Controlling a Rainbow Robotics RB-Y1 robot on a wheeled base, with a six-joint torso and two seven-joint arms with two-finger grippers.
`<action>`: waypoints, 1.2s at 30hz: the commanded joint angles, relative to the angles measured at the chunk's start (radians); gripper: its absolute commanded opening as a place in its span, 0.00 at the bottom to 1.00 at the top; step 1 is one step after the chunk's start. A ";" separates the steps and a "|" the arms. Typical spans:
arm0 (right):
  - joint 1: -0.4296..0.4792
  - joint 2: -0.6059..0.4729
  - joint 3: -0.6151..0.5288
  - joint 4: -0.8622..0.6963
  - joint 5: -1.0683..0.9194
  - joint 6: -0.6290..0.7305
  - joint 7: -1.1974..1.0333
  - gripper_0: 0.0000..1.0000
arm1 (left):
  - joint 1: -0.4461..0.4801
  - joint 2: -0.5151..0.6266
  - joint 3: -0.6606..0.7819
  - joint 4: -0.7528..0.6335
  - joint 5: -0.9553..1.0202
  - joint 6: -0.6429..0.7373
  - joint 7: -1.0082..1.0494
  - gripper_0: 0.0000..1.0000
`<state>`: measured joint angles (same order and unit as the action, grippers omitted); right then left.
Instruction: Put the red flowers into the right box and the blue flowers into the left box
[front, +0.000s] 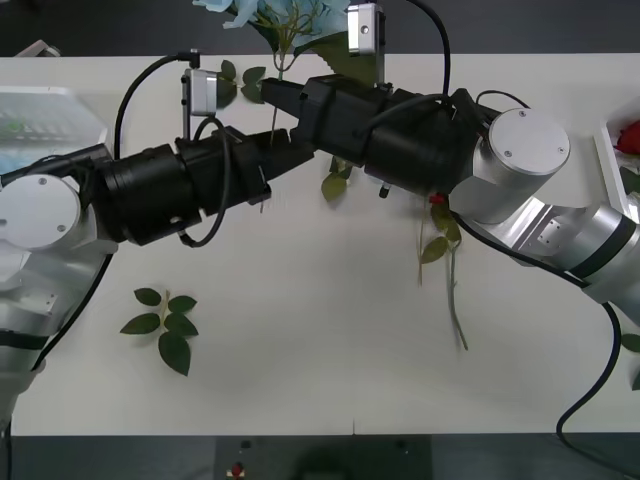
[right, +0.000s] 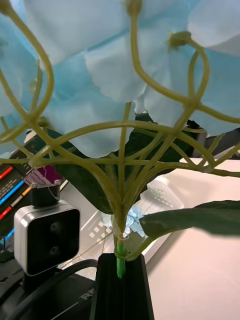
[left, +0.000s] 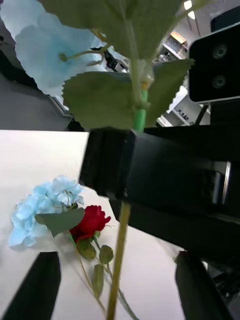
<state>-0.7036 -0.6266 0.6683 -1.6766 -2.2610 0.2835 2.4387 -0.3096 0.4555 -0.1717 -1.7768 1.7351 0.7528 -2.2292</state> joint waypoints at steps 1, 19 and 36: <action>-0.017 -0.012 -0.007 -0.012 0.000 0.002 0.003 0.00 | -0.025 -0.005 0.021 -0.003 -0.022 -0.004 -0.013 0.00; -0.017 -0.019 -0.007 -0.012 0.000 0.002 0.005 0.00 | -0.023 0.015 0.023 0.000 0.017 -0.004 -0.003 0.00; -0.019 -0.076 -0.055 -0.012 0.077 0.086 0.017 0.99 | 0.001 0.126 0.107 0.010 0.072 0.066 0.019 0.00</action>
<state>-0.7037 -0.6632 0.6178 -1.6742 -2.1768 0.3548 2.4390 -0.3167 0.5214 -0.1332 -1.7589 1.8008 0.7765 -2.2291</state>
